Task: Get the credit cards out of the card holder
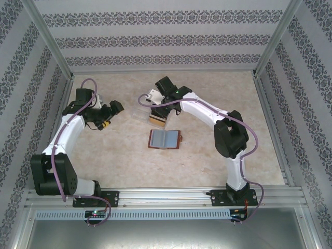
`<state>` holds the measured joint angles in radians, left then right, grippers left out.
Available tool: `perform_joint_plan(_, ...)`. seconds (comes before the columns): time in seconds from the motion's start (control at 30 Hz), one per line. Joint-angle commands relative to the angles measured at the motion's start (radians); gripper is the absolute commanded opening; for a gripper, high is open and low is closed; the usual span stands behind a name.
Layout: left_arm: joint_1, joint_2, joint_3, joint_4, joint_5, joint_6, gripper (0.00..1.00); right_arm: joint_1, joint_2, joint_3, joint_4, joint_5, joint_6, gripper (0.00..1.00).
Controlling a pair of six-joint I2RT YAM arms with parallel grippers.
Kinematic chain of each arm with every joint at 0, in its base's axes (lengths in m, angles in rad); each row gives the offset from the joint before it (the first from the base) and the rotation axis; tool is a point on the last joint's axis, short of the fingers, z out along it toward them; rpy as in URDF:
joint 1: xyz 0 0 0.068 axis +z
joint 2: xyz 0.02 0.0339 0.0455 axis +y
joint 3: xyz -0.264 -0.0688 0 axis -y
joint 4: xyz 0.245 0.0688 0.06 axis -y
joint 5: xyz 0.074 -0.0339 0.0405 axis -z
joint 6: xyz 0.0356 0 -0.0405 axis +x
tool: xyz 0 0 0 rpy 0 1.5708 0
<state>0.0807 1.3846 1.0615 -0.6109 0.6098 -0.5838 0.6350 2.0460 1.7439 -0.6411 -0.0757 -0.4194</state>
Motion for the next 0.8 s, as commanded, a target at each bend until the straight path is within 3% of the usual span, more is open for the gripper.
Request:
perform_joint_plan(0.0,0.013,0.007,-0.027,0.027,0.045,-0.019,1.0,-0.008,0.04,0.012,-0.025,0.004,-0.002,0.0)
perform_joint_plan(0.53,0.013,0.016,-0.042,0.057,0.084,-0.039,0.99,-0.012,0.083,0.043,-0.055,-0.008,-0.004,0.0)
perform_joint_plan(0.77,0.013,0.015,-0.044,0.057,0.09,-0.037,0.99,0.007,0.068,0.089,-0.081,0.009,0.042,0.25)
